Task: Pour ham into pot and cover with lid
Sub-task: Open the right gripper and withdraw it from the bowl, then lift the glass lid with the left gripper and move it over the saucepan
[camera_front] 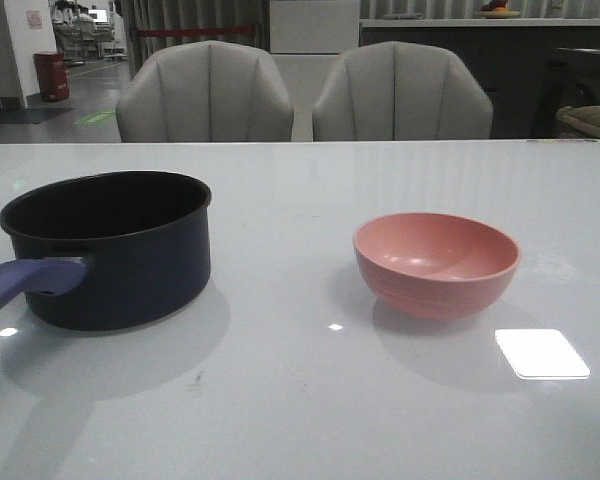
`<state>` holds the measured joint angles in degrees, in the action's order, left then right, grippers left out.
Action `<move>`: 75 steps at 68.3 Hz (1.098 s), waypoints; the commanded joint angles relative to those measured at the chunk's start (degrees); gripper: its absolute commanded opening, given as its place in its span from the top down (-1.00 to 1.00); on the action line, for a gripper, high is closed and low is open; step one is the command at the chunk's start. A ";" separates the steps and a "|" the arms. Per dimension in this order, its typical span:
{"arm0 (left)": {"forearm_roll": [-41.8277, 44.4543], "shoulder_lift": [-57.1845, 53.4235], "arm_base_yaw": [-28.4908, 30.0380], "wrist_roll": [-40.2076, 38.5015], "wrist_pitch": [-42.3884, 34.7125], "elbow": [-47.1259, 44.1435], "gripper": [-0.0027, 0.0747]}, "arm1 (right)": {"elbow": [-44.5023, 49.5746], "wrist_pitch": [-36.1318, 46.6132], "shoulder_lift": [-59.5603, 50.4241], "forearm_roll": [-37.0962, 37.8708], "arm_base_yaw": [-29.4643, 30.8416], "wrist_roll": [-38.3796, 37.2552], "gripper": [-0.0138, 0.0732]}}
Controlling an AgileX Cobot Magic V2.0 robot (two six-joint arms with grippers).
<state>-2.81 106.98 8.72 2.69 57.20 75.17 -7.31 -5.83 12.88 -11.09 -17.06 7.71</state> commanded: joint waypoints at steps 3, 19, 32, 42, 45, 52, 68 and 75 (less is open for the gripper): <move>-0.53 -4.59 0.08 1.17 1.88 6.43 0.21 | -1.73 4.79 0.44 0.32 0.00 0.80 0.35; -1.98 -8.31 -1.22 1.27 2.84 16.04 0.21 | -1.73 4.79 0.44 0.32 0.00 0.80 0.35; -4.50 -8.45 -7.40 1.27 4.74 21.66 0.21 | -1.73 4.79 0.44 0.32 0.00 0.80 0.35; -4.50 -8.45 -13.72 1.40 4.85 21.84 0.21 | -1.73 4.79 0.44 0.32 0.00 0.80 0.35; -4.50 -8.45 -15.25 1.79 4.85 21.84 0.21 | -1.73 4.79 0.44 0.32 0.00 0.80 0.35; -4.38 -8.21 -19.57 2.84 4.85 21.84 0.21 | -1.73 4.79 0.44 0.32 0.00 0.80 0.35; -2.79 -6.59 -24.79 2.84 6.02 22.47 0.20 | -1.73 4.79 0.44 0.32 0.00 0.80 0.35; -2.92 -4.58 -25.20 2.84 9.20 24.13 0.20 | -1.73 4.79 0.44 0.32 0.00 0.80 0.35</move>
<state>-5.76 103.58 -15.82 5.48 65.93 95.96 -7.31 -5.81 12.88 -11.09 -17.06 7.84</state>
